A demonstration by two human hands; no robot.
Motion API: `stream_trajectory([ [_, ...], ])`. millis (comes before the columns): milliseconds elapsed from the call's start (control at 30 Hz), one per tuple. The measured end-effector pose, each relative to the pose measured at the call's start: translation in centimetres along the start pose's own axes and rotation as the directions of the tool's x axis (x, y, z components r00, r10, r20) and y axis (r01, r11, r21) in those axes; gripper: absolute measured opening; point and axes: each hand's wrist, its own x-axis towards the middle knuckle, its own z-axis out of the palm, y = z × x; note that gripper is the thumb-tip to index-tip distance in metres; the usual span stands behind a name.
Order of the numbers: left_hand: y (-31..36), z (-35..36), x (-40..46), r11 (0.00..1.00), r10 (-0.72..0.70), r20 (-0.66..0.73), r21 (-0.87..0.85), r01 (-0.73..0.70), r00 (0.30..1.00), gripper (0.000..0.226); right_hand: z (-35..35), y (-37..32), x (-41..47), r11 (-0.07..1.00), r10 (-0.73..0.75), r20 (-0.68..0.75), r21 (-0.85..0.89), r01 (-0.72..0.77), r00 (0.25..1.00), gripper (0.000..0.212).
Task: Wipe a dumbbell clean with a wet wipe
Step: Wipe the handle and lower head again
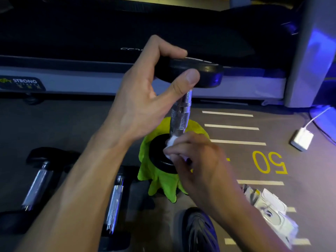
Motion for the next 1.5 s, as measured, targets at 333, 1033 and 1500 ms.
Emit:
stream_trajectory([
  [333, -0.8, -1.0, 0.4, 0.998, 0.056, 0.028, -0.036, -0.055, 0.998, 0.024, -1.5, 3.6, 0.7, 0.961, 0.148, 0.025, 0.232, -0.149, 0.989, 0.018],
  [1033, -2.1, -0.7, 1.4, 0.993, 0.072, -0.001, -0.090, -0.072, 0.997, 0.018, 0.0, 1.5, 5.2, 0.984, -0.009, -0.495, 0.150, 0.096, 0.869, 0.009],
  [1500, -2.5, -0.9, 1.3, 0.992, 0.049, -0.050, -0.117, -0.054, 0.998, 0.015, 1.8, 0.0, 4.6, 0.838, 0.350, -0.344, 0.531, -0.126, 0.871, 0.011],
])
